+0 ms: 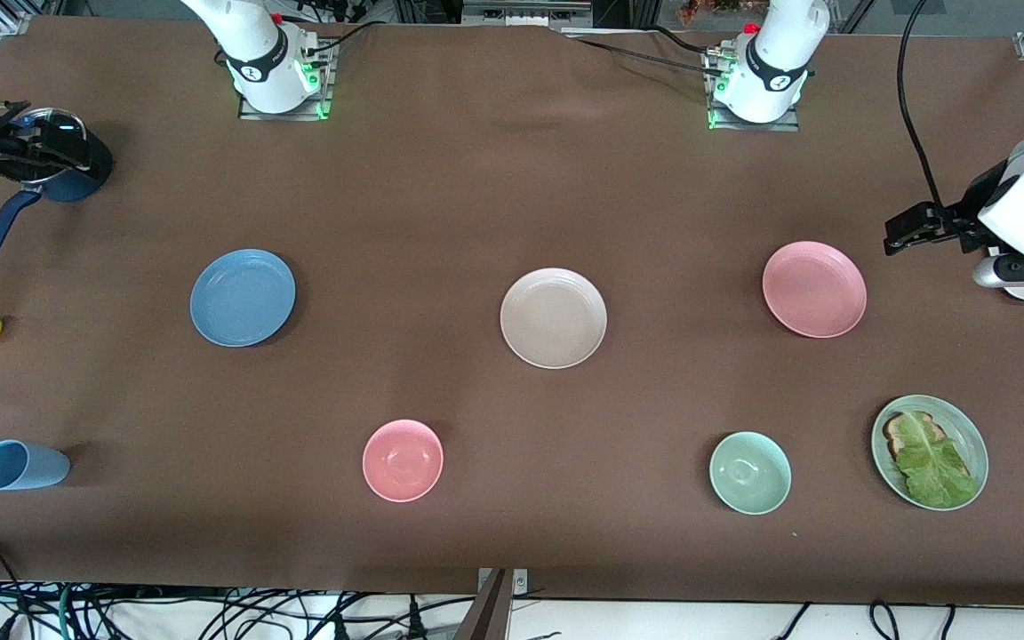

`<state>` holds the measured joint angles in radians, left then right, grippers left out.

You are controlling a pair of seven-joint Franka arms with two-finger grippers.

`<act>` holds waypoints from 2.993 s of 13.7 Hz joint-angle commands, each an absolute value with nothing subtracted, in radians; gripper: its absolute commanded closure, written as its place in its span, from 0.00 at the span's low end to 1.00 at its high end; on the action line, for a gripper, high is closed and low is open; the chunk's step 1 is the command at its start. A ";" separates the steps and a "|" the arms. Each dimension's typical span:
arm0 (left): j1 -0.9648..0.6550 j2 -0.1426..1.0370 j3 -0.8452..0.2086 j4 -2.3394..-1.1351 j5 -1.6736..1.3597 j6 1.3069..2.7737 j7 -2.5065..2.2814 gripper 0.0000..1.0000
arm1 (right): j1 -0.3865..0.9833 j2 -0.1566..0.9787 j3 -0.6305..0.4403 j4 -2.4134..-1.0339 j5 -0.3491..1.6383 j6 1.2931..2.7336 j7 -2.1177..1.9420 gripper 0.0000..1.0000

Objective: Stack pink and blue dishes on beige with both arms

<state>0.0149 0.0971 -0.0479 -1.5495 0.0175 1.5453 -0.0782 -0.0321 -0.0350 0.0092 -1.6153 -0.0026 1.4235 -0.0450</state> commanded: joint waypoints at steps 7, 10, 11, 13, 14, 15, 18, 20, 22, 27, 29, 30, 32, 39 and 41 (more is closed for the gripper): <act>0.017 0.104 -0.046 -1.523 -0.008 1.523 -0.084 0.00 | -0.035 -0.048 0.014 -1.618 0.011 1.422 -0.046 0.00; 0.017 0.104 -0.048 -1.520 -0.008 1.523 -0.084 0.00 | -0.035 -0.048 0.014 -1.618 0.011 1.424 -0.051 0.00; 0.014 0.104 -0.048 -1.522 -0.006 1.523 -0.083 0.00 | -0.035 -0.048 0.014 -1.618 0.011 1.424 -0.051 0.00; 0.003 0.104 -0.049 -1.522 0.009 1.523 -0.084 0.00 | -0.035 -0.048 0.014 -1.618 0.011 1.424 -0.051 0.00; 0.003 0.106 -0.049 -1.520 0.011 1.523 -0.084 0.00 | -0.035 -0.048 0.014 -1.618 0.011 1.424 -0.051 0.00; 0.003 0.123 -0.051 -1.517 0.009 1.525 -0.083 0.00 | -0.035 -0.048 0.014 -1.618 0.011 1.424 -0.051 0.00; 0.005 0.204 -0.051 -1.514 0.009 1.525 -0.084 0.00 | -0.035 -0.048 0.014 -1.618 0.011 1.424 -0.052 0.00; 0.014 0.228 -0.051 -1.520 0.005 1.523 -0.086 0.00 | -0.037 -0.048 0.014 -1.618 0.012 1.425 -0.051 0.00; 0.032 0.248 -0.049 -1.522 -0.005 1.526 -0.072 0.00 | -0.037 -0.046 0.012 -1.618 0.012 1.424 -0.052 0.00; 0.077 0.339 -0.048 -1.543 -0.005 1.612 -0.055 0.00 | -0.037 -0.046 0.012 -1.618 0.012 1.424 -0.052 0.00; 0.127 0.363 -0.051 -1.563 -0.014 1.647 0.009 0.00 | -0.037 -0.046 0.012 -1.618 0.012 1.424 -0.052 0.00; 0.136 0.362 -0.051 -1.589 -0.044 1.678 0.052 0.00 | -0.037 -0.046 0.012 -1.618 0.012 1.424 -0.052 0.00; 0.173 0.348 -0.049 -1.656 -0.078 1.729 0.121 0.00 | -0.037 -0.046 0.011 -1.618 0.012 1.424 -0.052 0.00; 0.199 0.199 0.026 -2.015 -0.244 2.031 0.423 0.00 | -0.037 -0.044 0.011 -1.618 0.012 1.424 -0.052 0.00; 0.239 0.212 0.025 -2.048 -0.259 2.077 0.514 0.00 | -0.037 -0.044 0.011 -1.618 0.012 1.424 -0.052 0.00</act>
